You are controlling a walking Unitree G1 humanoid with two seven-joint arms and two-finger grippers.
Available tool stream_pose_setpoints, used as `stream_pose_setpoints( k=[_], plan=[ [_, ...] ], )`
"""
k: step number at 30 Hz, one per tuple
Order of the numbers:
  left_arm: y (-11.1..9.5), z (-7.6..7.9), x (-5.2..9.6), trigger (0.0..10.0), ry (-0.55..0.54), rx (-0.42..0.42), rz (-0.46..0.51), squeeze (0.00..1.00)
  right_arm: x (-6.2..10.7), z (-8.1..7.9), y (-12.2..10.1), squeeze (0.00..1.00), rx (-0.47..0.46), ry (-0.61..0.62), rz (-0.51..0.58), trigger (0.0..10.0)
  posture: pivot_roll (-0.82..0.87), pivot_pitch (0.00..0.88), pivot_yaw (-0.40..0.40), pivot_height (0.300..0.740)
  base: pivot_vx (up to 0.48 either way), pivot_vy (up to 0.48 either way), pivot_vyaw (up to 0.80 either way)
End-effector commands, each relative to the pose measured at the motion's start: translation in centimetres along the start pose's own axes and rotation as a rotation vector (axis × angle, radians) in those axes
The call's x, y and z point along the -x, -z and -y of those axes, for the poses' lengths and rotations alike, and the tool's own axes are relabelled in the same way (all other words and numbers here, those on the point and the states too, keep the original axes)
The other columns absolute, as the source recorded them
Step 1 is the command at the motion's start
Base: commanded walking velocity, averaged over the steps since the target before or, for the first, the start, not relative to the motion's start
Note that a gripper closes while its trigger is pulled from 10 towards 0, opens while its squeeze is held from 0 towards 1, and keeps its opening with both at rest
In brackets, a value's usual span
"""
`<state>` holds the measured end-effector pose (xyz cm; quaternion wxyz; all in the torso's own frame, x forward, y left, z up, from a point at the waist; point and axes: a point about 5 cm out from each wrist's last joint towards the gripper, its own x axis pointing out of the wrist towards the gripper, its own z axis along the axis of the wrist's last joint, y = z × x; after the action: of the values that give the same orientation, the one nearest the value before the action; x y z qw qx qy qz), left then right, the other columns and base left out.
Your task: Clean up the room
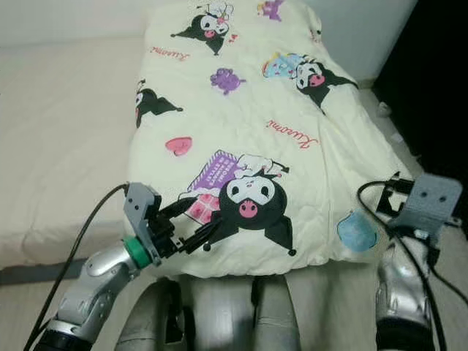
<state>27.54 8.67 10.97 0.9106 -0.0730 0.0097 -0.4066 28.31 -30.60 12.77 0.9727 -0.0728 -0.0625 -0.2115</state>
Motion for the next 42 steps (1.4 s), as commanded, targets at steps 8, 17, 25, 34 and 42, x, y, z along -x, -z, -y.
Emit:
stream_pose_setpoints(
  k=[8, 17, 25, 34, 42],
  plan=[
    [2.9, -4.9, 1.9, 10.0, -0.536, -0.064, -0.112, 0.00, 5.8, -11.1, 2.9, 0.00, -0.023, -0.451, -0.048, 10.0, -0.07, 0.080, 0.079, 0.635, 0.000, 0.000, 0.00],
    [3.5, -5.3, 2.7, 10.0, -0.630, -0.147, -0.124, 0.00, 6.2, -12.6, 3.4, 0.00, -0.046, -0.457, -0.047, 10.0, -0.05, 0.071, 0.073, 0.640, 0.000, 0.000, 0.00],
    [3.4, -6.3, 2.6, 10.0, -0.699, -0.177, -0.094, 0.00, 5.8, -11.9, 4.1, 0.00, -0.076, -0.418, -0.088, 10.0, -0.05, 0.036, 0.063, 0.665, 0.000, 0.000, 0.00],
    [2.7, -6.7, 2.1, 10.0, -0.713, -0.194, -0.062, 0.00, 5.7, -12.5, 4.3, 0.00, -0.080, -0.411, -0.092, 10.0, -0.03, 0.020, 0.053, 0.690, 0.000, 0.000, 0.00],
    [2.8, -6.8, 2.3, 10.0, -0.716, -0.204, -0.058, 0.00, 5.8, -12.8, 4.5, 0.00, -0.093, -0.416, -0.095, 10.0, -0.02, 0.020, 0.057, 0.710, 0.000, 0.000, 0.00]
  ],
)
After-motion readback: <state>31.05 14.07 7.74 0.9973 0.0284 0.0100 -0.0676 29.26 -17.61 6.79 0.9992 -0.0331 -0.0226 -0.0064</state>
